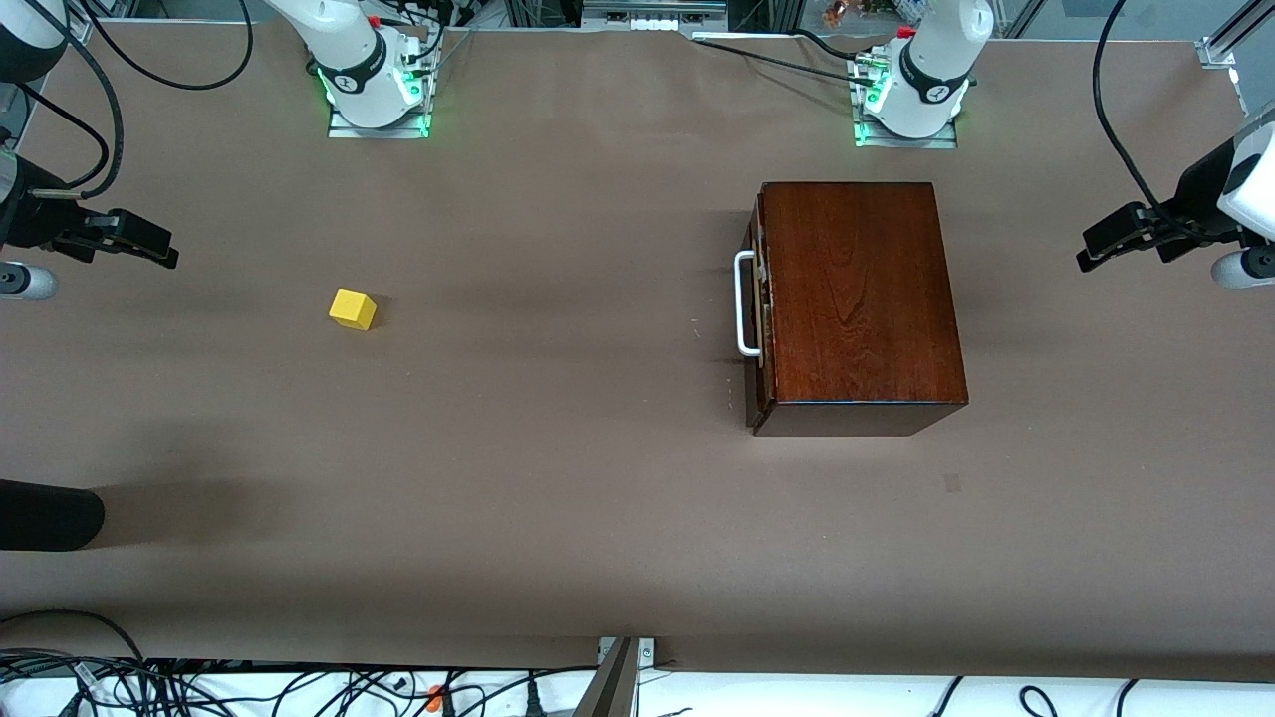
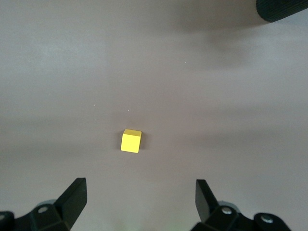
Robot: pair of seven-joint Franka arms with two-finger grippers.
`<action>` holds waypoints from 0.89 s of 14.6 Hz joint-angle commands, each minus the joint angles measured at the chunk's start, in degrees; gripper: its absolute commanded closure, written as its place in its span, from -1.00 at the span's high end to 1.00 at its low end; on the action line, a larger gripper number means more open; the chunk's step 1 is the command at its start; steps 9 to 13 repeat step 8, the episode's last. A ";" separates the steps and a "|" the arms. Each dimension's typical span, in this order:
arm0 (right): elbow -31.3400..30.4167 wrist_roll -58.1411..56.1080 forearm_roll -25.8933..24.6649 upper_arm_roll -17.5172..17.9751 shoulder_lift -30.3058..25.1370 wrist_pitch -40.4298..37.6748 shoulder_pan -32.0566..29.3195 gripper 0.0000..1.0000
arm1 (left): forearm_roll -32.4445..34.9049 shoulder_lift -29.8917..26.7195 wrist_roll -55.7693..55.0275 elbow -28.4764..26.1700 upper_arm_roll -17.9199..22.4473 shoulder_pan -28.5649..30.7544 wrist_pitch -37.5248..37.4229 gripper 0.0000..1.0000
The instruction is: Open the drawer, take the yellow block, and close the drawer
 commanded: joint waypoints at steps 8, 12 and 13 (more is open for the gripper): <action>-0.05 -1.00 -0.42 0.65 -0.80 -0.22 -0.83 1.00 | 0.82 -0.05 1.58 1.27 1.14 -2.46 -1.31 1.00; -0.05 -1.00 -0.42 0.65 -0.80 -0.22 -0.83 1.00 | 0.82 -0.05 1.58 1.27 1.14 -2.46 -1.31 1.00; -0.05 -1.00 -0.42 0.65 -0.80 -0.22 -0.83 1.00 | 0.82 -0.05 1.58 1.27 1.14 -2.46 -1.31 1.00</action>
